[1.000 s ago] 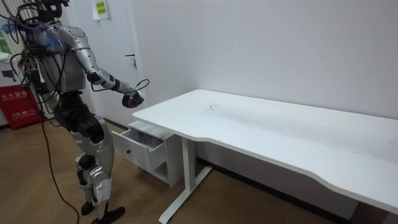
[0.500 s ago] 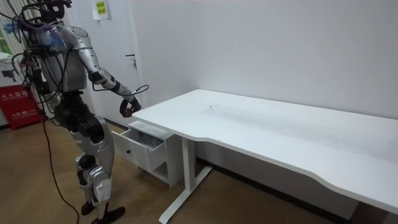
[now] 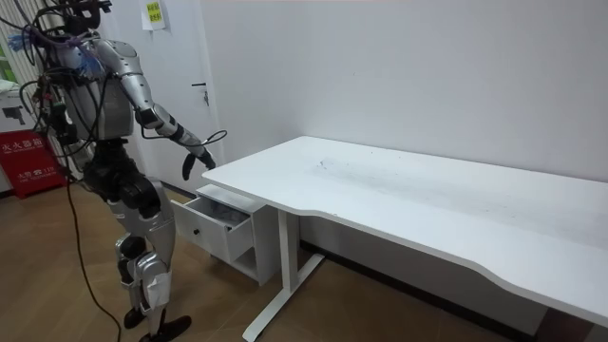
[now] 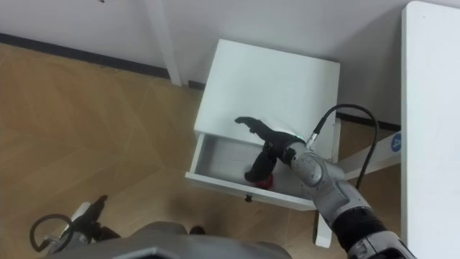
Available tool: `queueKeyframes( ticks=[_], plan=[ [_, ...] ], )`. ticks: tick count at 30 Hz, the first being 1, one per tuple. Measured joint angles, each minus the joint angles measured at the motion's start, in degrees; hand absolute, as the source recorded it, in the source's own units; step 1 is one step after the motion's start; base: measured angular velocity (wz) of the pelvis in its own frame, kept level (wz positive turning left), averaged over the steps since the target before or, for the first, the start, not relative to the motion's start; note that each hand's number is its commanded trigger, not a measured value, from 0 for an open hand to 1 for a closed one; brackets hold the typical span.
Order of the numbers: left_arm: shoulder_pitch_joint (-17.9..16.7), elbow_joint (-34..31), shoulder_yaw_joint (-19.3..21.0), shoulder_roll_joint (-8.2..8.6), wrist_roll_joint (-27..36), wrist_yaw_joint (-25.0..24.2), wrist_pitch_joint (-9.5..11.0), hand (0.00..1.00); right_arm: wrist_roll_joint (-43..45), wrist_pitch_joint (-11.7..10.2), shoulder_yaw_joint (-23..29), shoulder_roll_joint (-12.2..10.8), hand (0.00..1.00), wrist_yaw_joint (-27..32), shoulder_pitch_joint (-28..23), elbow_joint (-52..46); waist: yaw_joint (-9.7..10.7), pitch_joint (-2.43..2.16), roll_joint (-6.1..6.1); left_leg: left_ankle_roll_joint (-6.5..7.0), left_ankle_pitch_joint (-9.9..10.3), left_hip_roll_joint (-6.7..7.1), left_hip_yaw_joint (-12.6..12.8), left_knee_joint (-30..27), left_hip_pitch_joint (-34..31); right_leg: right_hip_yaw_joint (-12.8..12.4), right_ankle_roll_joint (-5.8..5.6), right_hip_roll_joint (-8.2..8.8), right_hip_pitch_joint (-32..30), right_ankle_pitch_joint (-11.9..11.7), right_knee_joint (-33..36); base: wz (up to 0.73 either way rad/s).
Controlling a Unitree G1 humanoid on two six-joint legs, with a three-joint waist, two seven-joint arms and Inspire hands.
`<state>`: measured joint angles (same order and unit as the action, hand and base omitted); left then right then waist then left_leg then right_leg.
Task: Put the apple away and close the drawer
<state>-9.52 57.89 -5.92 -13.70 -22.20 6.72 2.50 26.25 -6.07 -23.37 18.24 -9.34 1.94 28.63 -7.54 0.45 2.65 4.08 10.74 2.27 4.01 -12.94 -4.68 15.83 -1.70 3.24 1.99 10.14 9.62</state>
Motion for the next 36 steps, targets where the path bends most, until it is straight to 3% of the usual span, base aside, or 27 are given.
queueKeyframes(
  ticks=[8, 14, 17, 19, 20, 21, 22, 23, 24, 25, 27, 28, 29, 30, 31, 32, 34, 35, 36],
  plan=[
    [-0.64, -0.2, 0.04, 0.35, 0.08, 0.78, 0.01, 0.0, 0.4, -0.27, 0.74, -0.05, 0.0, 2.18, -1.65, 0.65, 0.99, 0.05, -0.1, 0.13, -0.08, 0.23, -0.01, 0.2, 0.42, -0.1, -0.01, 0.23, 0.37, 0.0, -0.14, 0.0],
    [-0.78, -0.51, 0.73, 1.7, 1.77, 2.99, 0.57, 0.0, -4.69, -1.71, 6.53, -2.4, 0.0, 6.6, -3.99, 11.63, 1.16, 0.12, -0.33, 0.32, 0.04, 0.24, 0.52, 0.32, 1.46, -0.49, -0.04, 0.42, 1.03, 0.03, 0.06, -0.03],
    [-1.15, -0.36, 1.65, 1.94, 1.99, 4.21, 1.29, 0.0, -7.03, -1.95, 11.83, -2.9, 0.0, 9.04, -6.6, 16.76, 2.17, 0.07, -0.31, 0.61, 0.22, 0.53, 0.64, -0.03, 1.47, 0.08, -0.65, 1.41, 0.69, 0.72, 1.72, 0.01],
    [-1.42, 0.87, 2.21, 2.03, 1.89, 4.27, 1.59, 0.0, -10.81, -1.91, 17.17, -3.04, 0.0, 11.85, -8.78, 20.59, 3.69, 0.02, -0.5, 1.4, 0.99, 1.46, 1.11, -1.29, 1.31, -0.05, -1.6, 3.77, -4.48, 3.33, 14.29, 0.0],
    [-1.56, 1.32, 2.49, 2.02, 1.87, 4.27, 1.74, 0.0, -11.27, -1.89, 18.79, -3.02, 0.0, 12.6, -9.35, 21.45, 4.26, -0.02, -0.68, 1.64, 1.14, 1.66, 1.15, -1.35, 1.52, -0.35, -1.67, 4.44, -7.05, 3.38, 20.27, 0.0],
    [-1.57, 2.18, 3.87, 1.9, 1.78, 4.27, 1.81, 0.0, -12.31, -1.95, 21.81, -2.97, 0.0, 14.47, -10.63, 23.2, 5.4, -0.02, -0.38, 2.3, 1.51, 2.47, 1.47, -2.18, 1.84, -2.38, -1.72, 6.73, -12.97, 1.35, 32.63, 0.0],
    [-1.4, 3.51, 5.31, 1.76, 1.68, 4.32, 1.8, 0.0, -12.89, -1.92, 24.38, -2.73, 0.0, 16.45, -11.3, 25.9, 6.25, -0.11, -0.56, 3.09, 2.14, 2.46, 1.94, -3.91, 2.21, -5.76, -1.66, 7.8, -19.71, -4.97, 43.22, -0.06],
    [-1.25, 4.34, 5.48, 1.64, 1.7, 4.31, 1.85, 0.0, -13.38, -1.88, 25.3, -2.43, 0.0, 17.02, -11.43, 27.24, 6.59, 0.01, -1.41, 3.55, 2.62, 2.12, 2.03, -5.02, 1.92, -7.36, -2.13, 7.7, -22.7, -9.64, 47.51, -0.19],
    [-1.08, 5.62, 5.78, 1.23, 2.06, 4.06, 1.98, 0.0, -14.99, -1.89, 26.93, -1.86, 0.0, 17.67, -11.56, 29.07, 7.57, -0.23, -2.71, 4.2, 3.78, 1.15, 2.36, -7.51, 0.64, -9.76, -2.72, 7.28, -29.97, -18.14, 57.14, -0.41],
    [-0.61, 6.78, 6.08, 0.54, 2.48, 3.92, 1.94, 0.0, -16.17, -1.92, 27.81, -1.62, 0.0, 18.15, -11.47, 29.62, 7.75, 0.11, -3.29, 4.63, 4.59, 0.13, 3.48, -9.57, -0.72, -11.4, -1.29, 7.02, -37.56, -14.73, 72.15, -0.38],
    [0.28, 8.53, 6.4, 0.35, 2.87, 3.83, 1.6, 0.0, -19.07, -2.07, 27.55, -1.1, 0.0, 18.58, -12.16, 30.59, 9.37, 0.87, -5.49, 4.65, 5.03, -1.69, 3.45, -10.86, -1.31, -10.83, 0.11, 6.54, -43.33, -9.47, 87.72, -0.18],
    [0.45, 8.66, 6.89, 0.32, 3.04, 3.78, 1.18, 0.0, -19.95, -1.84, 26.89, -1.14, 0.0, 18.7, -12.25, 32.66, 9.44, 0.74, -6.31, 4.49, 5.2, -2.42, 3.57, -10.82, -1.09, -11.11, -0.21, 6.32, -43.92, -7.79, 88.88, -0.09],
    [0.35, 8.4, 7.0, 0.21, 3.11, 3.82, 1.02, 0.0, -19.94, -1.52, 26.46, -1.3, 0.0, 18.7, -12.27, 33.4, 9.43, 0.81, -6.15, 4.49, 5.37, -2.44, 3.59, -10.82, -0.88, -11.15, -0.41, 6.41, -43.2, -7.18, 87.12, -0.11],
    [0.12, 8.14, 7.01, 0.05, 3.13, 3.85, 1.0, 0.0, -19.88, -0.57, 25.48, -1.51, 0.0, 18.54, -12.3, 34.19, 9.54, 0.96, -6.06, 4.22, 5.69, -2.24, 3.69, -10.85, -0.53, -10.93, -1.1, 6.7, -39.32, -6.39, 79.09, -0.07],
    [-0.39, 7.62, 7.03, -0.05, 3.09, 3.86, 0.97, 0.0, -20.32, -0.15, 24.87, -1.76, 0.0, 18.57, -12.21, 34.35, 9.7, 0.71, -5.55, 4.31, 5.72, -1.49, 3.68, -10.85, -0.47, -10.68, -1.83, 6.66, -33.45, -5.84, 66.55, -0.05],
    [-0.56, 7.36, 7.04, -0.16, 3.03, 3.87, 0.73, 0.0, -20.72, -0.09, 24.68, -1.94, 0.0, 18.6, -12.2, 34.33, 9.73, 0.66, -5.04, 4.38, 5.76, -0.99, 3.73, -10.87, -0.45, -10.66, -2.25, 6.55, -30.35, -5.41, 59.93, 0.0],
    [-0.64, 6.94, 7.01, -0.25, 4.1, 4.04, 0.1, 0.0, -22.03, 0.47, 24.66, -2.68, 0.0, 18.58, -11.61, 34.33, 8.97, 0.23, -2.82, 4.38, 5.38, 0.69, 4.12, -10.02, -0.63, -11.13, -3.13, 4.7, -17.98, -2.38, 36.18, -0.03],
    [-0.66, 6.88, 7.01, -0.22, 4.59, 4.1, 0.08, 0.0, -22.41, 0.51, 24.66, -2.8, 0.0, 18.58, -11.3, 34.32, 8.56, 0.17, -2.4, 4.25, 5.12, 0.84, 4.49, -9.45, -0.46, -10.96, -3.06, 4.08, -15.58, -1.5, 31.81, -0.26],
    [-0.82, 6.79, 7.01, -0.04, 4.85, 4.21, 0.03, 0.0, -23.82, 0.49, 24.65, -2.99, 0.0, 18.6, -10.4, 34.32, 7.65, 0.02, -1.85, 4.19, 4.38, 0.89, 5.23, -8.02, -0.03, -10.82, -2.51, 3.08, -11.44, 0.9, 23.32, -0.29]
  ],
)
